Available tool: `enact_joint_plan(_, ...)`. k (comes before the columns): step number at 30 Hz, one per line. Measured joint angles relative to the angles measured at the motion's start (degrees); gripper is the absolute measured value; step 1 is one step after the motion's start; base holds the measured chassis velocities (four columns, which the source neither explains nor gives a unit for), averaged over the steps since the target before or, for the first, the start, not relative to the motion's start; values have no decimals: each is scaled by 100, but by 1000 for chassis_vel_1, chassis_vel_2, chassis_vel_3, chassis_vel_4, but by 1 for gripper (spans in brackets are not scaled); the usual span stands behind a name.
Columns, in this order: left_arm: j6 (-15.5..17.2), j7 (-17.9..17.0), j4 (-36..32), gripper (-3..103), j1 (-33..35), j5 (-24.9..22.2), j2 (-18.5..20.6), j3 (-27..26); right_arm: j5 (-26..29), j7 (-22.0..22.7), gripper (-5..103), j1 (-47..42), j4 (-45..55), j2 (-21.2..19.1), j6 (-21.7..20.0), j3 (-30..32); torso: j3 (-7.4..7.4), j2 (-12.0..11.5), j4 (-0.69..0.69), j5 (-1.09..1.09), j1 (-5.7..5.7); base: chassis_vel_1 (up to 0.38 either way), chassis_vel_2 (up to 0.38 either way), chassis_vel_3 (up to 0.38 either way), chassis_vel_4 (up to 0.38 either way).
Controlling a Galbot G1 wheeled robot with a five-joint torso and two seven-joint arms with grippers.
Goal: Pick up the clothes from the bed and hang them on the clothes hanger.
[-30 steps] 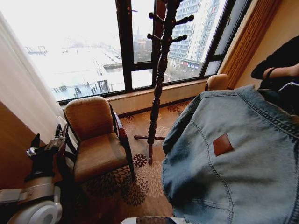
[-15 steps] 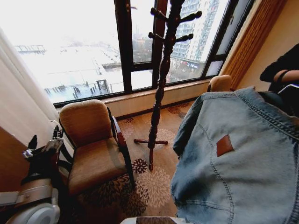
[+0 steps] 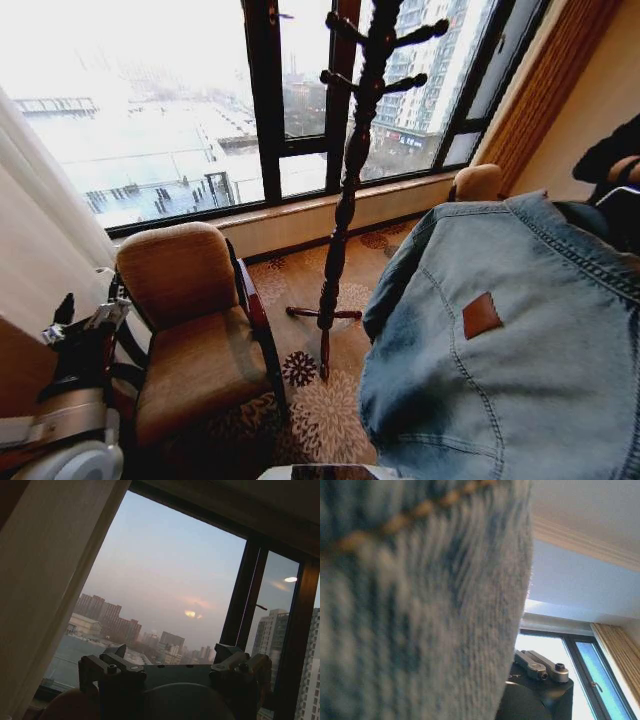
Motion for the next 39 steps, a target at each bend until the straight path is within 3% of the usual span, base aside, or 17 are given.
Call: enact_joint_plan(39, -21, -28, 135, 100, -542, 469, -40, 589, -102, 67, 15, 404, -269, -81, 26, -351, 1, 0, -1, 1, 3, -134, 119, 123, -131)
